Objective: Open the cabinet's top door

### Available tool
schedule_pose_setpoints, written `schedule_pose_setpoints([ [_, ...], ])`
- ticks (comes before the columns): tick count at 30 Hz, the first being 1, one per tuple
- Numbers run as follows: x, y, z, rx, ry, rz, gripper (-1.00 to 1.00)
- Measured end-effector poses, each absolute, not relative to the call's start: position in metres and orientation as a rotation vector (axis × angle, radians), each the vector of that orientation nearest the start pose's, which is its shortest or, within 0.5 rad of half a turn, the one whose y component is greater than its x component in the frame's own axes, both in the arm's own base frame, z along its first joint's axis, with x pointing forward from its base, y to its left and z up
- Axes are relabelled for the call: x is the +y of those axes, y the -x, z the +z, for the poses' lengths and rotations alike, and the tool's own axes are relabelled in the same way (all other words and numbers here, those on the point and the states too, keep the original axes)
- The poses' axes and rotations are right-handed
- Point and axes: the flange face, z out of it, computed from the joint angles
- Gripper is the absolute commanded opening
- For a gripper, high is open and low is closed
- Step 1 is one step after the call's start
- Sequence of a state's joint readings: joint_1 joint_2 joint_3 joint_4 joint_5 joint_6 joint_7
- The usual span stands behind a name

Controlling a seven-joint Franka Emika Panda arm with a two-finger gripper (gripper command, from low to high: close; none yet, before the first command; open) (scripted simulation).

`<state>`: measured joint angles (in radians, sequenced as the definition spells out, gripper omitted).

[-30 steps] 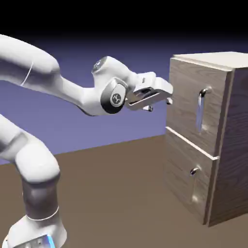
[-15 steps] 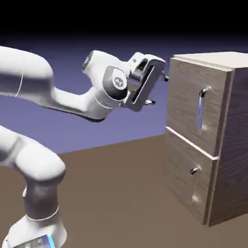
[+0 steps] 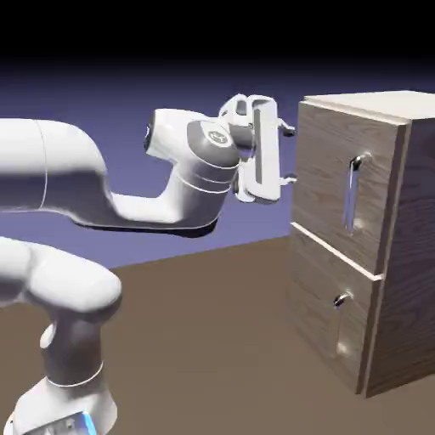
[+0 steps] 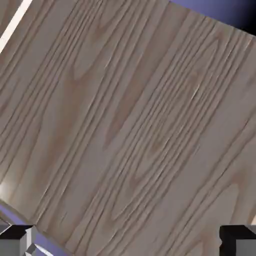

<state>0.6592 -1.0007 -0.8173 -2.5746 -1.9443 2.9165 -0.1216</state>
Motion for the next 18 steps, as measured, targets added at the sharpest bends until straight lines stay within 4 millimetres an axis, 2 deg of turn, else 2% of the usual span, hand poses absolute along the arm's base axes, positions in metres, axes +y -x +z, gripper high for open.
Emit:
schedule_pose_setpoints([
  [9, -0.089, -0.359, 0.531, 1.432, -1.067, 1.002, 0.00],
  [18, -0.118, -0.381, 0.486, 1.494, -0.704, 0.762, 0.00],
])
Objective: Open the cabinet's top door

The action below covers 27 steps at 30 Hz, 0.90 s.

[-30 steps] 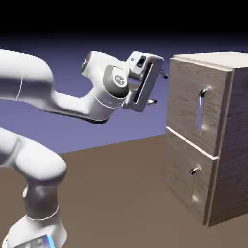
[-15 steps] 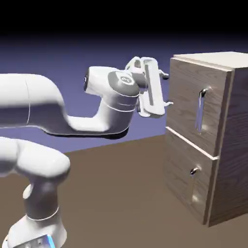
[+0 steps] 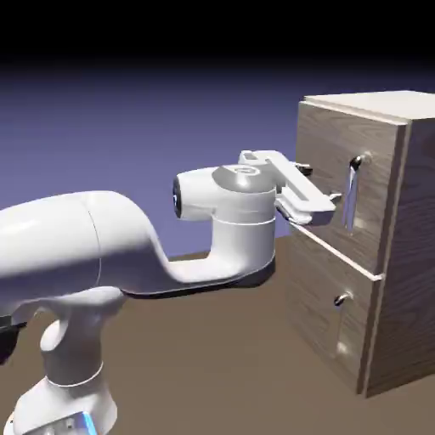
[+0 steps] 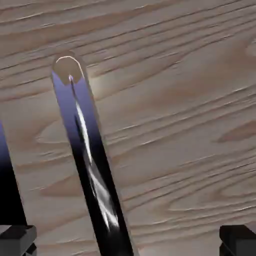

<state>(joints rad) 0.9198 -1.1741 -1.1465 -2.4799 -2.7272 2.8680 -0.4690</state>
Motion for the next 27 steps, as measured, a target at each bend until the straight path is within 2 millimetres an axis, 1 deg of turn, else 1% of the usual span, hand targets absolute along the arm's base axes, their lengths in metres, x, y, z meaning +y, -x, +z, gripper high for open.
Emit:
schedule_pose_setpoints([
  [3, -0.125, -0.390, 0.467, 1.505, -0.587, 0.678, 0.00],
  [5, -0.127, -0.392, 0.464, 1.507, -0.568, 0.664, 0.00],
  [9, -0.124, -0.433, 0.464, 1.507, -0.568, 0.665, 0.00],
  [10, -0.123, -0.442, 0.464, 1.507, -0.568, 0.664, -1.00],
  [12, -0.123, -0.442, 0.464, 1.507, -0.568, 0.664, -1.00],
  [14, -0.116, -0.428, 0.464, 1.486, -0.605, 0.621, -1.00],
  [16, -0.112, -0.421, 0.464, 1.474, -0.633, 0.601, -1.00],
  [20, -0.095, -0.395, 0.464, 1.429, -0.701, 0.512, -1.00],
  [22, -0.092, -0.392, 0.463, 1.421, -0.709, 0.500, -1.00],
  [27, -0.091, -0.391, 0.464, 1.424, -0.721, 0.504, -1.00],
])
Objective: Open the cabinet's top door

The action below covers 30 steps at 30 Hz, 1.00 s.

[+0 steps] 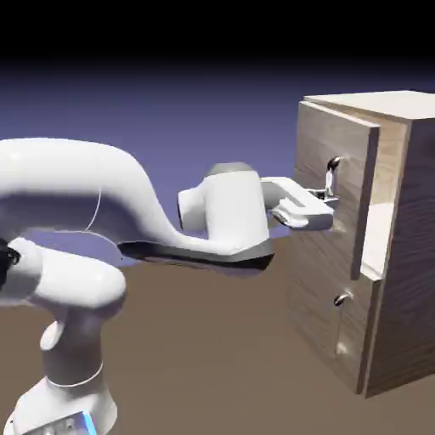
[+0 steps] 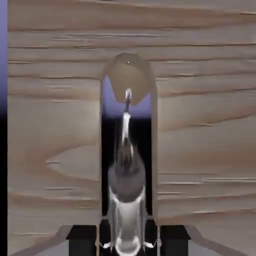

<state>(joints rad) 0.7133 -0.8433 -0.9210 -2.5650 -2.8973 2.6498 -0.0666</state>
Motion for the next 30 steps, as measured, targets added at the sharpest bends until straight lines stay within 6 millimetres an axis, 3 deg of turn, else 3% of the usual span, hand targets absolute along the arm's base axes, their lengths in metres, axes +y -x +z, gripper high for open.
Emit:
schedule_pose_setpoints([
  [11, -0.075, -0.373, 0.464, 1.387, -0.772, 0.435, -1.00],
  [30, 0.007, -0.312, 0.464, 1.217, -0.996, 0.156, -1.00],
])
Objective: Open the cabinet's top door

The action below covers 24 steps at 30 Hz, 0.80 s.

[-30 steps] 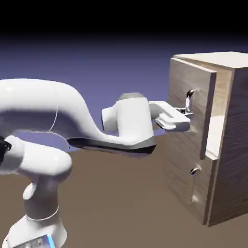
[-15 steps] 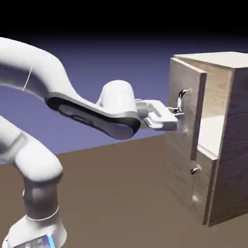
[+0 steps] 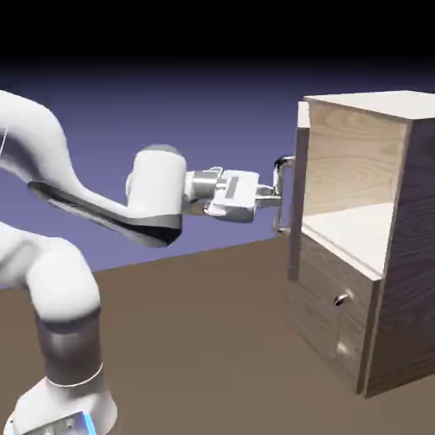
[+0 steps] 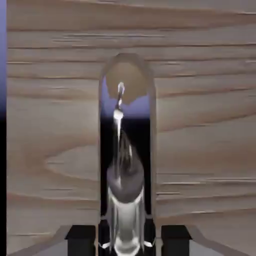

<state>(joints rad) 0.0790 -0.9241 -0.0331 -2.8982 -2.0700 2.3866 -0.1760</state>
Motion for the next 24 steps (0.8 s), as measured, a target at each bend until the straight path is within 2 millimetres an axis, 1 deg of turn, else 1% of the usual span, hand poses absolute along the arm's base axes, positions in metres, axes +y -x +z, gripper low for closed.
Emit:
schedule_pose_setpoints([
  [11, 0.064, -0.291, 0.464, 1.104, -1.117, -0.010, -1.00],
  [16, 0.098, -0.285, 0.464, 1.035, -1.183, -0.104, -1.00],
  [19, 0.113, -0.283, 0.464, 1.003, -1.211, -0.147, -1.00],
  [24, 0.155, -0.283, 0.464, 0.916, -1.284, -0.260, -1.00],
])
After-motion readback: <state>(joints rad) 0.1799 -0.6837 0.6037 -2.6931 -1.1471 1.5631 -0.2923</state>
